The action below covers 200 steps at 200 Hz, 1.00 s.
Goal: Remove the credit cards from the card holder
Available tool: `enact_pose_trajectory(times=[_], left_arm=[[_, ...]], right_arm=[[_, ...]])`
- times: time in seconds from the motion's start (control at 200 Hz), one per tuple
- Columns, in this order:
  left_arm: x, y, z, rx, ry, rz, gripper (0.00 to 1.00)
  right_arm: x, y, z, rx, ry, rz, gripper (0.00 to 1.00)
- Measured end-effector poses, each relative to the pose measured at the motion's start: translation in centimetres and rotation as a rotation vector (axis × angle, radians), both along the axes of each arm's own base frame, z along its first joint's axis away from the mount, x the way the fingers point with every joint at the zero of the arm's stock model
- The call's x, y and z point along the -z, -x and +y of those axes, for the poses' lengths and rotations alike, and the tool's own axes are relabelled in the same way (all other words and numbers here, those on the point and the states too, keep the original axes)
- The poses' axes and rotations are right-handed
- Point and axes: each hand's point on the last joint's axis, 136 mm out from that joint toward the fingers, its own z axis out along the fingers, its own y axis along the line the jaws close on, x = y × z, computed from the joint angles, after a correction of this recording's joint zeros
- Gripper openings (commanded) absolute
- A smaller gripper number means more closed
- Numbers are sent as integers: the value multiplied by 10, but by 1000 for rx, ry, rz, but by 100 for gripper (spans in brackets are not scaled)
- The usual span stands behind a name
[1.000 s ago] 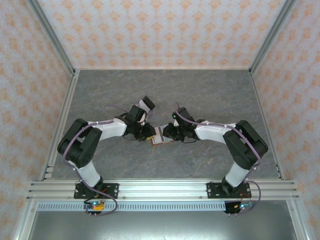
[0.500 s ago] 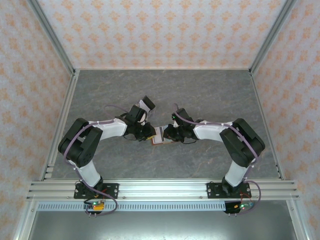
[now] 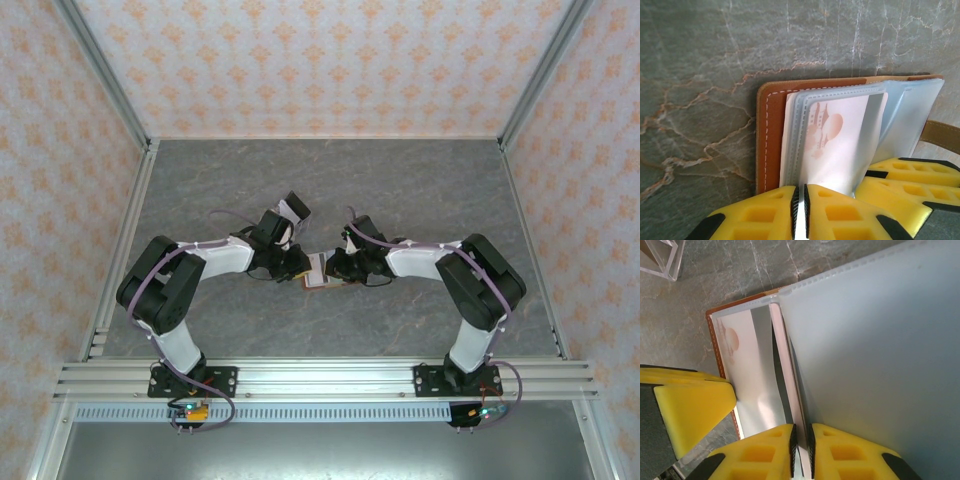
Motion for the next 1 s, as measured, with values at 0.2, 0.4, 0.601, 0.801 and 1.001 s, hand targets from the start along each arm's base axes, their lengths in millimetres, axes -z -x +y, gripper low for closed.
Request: enact_pose_trajectory(times=[0.2,0.4,0.601,0.801,1.001], left_arm=[[1,-3,-1,-16,5,-1,15],[-1,-5,-1,-21,-1,-7,24],[-3,-6,-3,-14,-13,-16,32],[-2,-3,0,-15,-23,-5,31],[-4,-2,2,-7,-31,-10,27]], right_arm=[[0,-1,-1,-3,1,-3,2],[-3,-2,-4,4,7,-21,0],[-13,-2,-10,20,19,-69,0],[-17,-4,-17,45,41,-107,0],[-15,-8,-22,67,68,-121,0]])
